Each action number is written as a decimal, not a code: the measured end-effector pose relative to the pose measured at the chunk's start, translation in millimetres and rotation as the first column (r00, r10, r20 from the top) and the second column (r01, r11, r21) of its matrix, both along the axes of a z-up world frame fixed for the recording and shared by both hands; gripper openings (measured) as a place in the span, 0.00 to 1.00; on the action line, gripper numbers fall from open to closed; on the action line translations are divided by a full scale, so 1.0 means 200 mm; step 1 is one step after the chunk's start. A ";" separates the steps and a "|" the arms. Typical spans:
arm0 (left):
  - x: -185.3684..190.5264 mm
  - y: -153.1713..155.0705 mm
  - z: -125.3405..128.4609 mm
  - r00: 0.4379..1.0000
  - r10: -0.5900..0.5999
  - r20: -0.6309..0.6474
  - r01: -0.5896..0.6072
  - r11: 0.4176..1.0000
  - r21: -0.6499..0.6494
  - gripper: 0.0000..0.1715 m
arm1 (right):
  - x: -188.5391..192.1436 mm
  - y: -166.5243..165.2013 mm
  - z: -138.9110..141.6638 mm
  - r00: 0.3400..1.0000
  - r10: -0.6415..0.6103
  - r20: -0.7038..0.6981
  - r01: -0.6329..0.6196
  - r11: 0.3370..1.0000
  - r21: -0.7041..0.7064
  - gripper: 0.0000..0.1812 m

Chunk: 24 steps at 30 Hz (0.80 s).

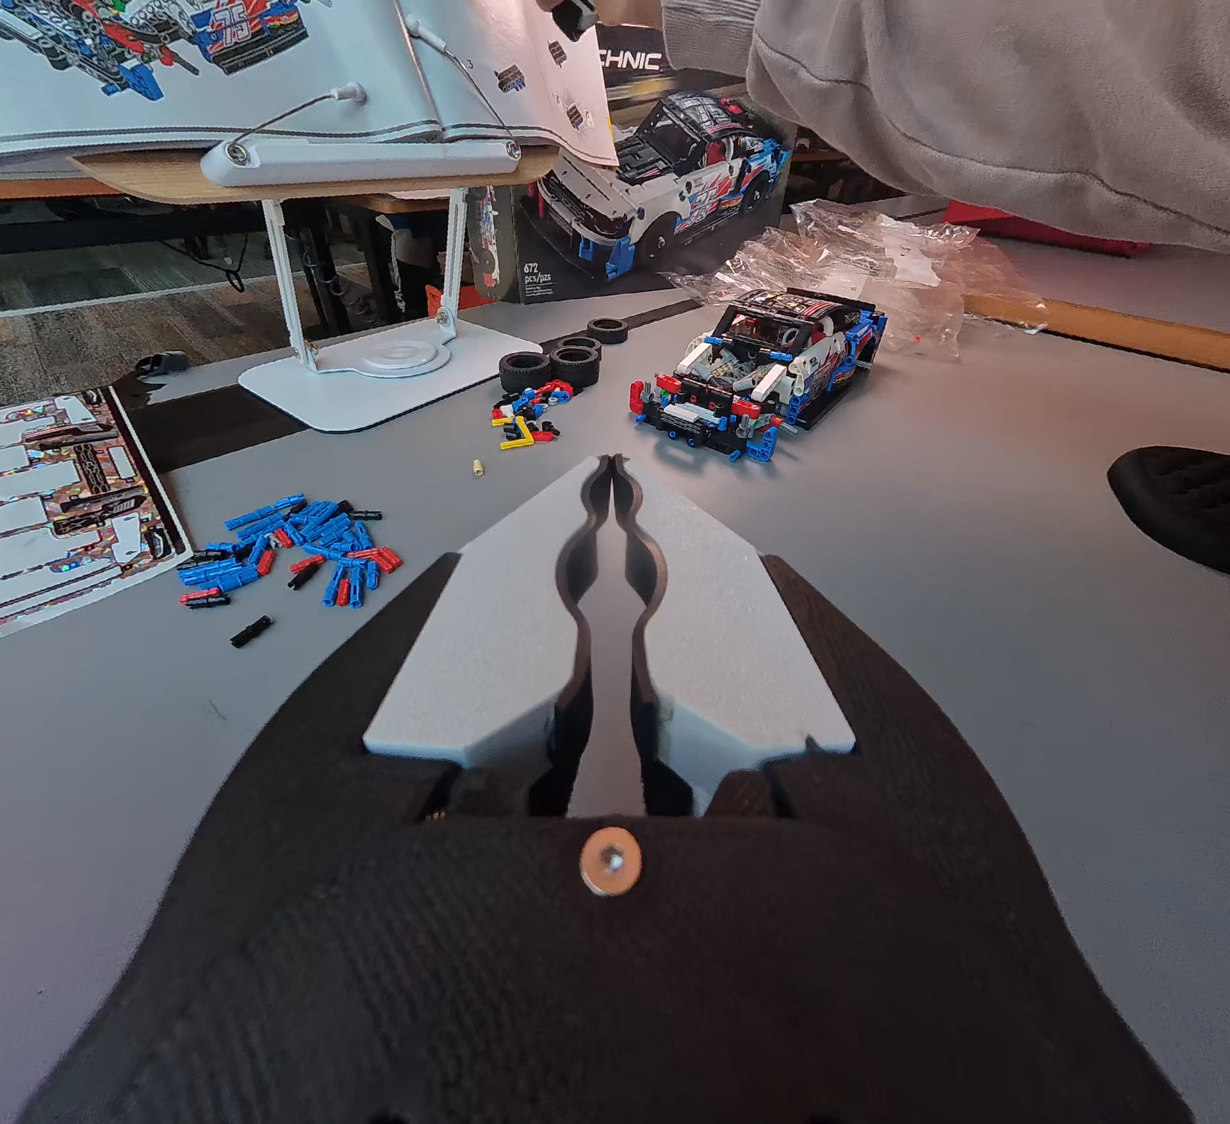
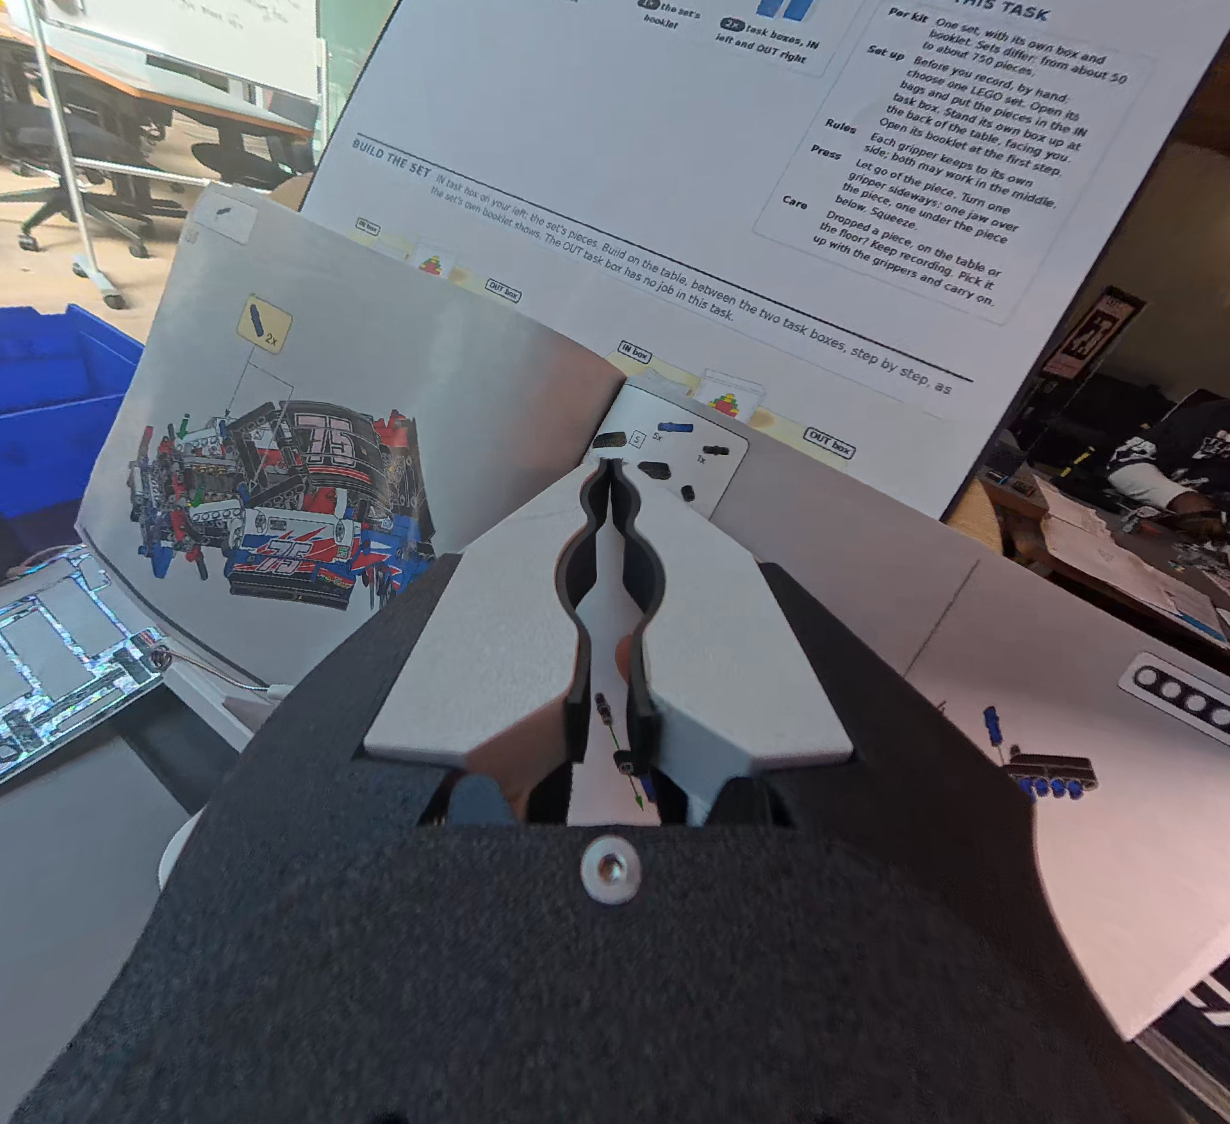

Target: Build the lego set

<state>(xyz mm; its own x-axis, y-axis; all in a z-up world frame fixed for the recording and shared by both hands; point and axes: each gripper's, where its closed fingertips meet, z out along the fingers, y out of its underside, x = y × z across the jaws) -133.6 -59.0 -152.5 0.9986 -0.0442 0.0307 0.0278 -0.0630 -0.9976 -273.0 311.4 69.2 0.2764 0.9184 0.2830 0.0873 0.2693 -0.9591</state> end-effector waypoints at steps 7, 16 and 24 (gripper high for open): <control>0.01 0.00 0.00 1.000 -0.009 -0.006 0.009 1.000 -0.006 0.00 | 0.03 0.07 0.07 1.000 -0.008 -0.019 0.008 1.000 -0.028 0.00; 0.01 0.00 0.00 1.000 -0.010 0.001 0.010 1.000 -0.001 0.00 | 0.02 0.08 0.07 1.000 -0.016 0.004 0.016 1.000 -0.020 0.00; -0.06 -0.02 0.01 0.998 0.058 -0.011 -0.058 0.998 -0.006 0.01 | 0.38 -0.57 0.06 0.912 0.396 -0.105 -0.400 0.916 -0.028 0.01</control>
<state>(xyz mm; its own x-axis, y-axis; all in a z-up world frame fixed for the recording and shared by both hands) -144.9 -62.4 -150.9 0.9997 0.0143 0.0197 0.0206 -0.0680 -0.9975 -196.6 197.3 81.1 -0.0915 0.9698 0.2262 -0.1098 0.2160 -0.9702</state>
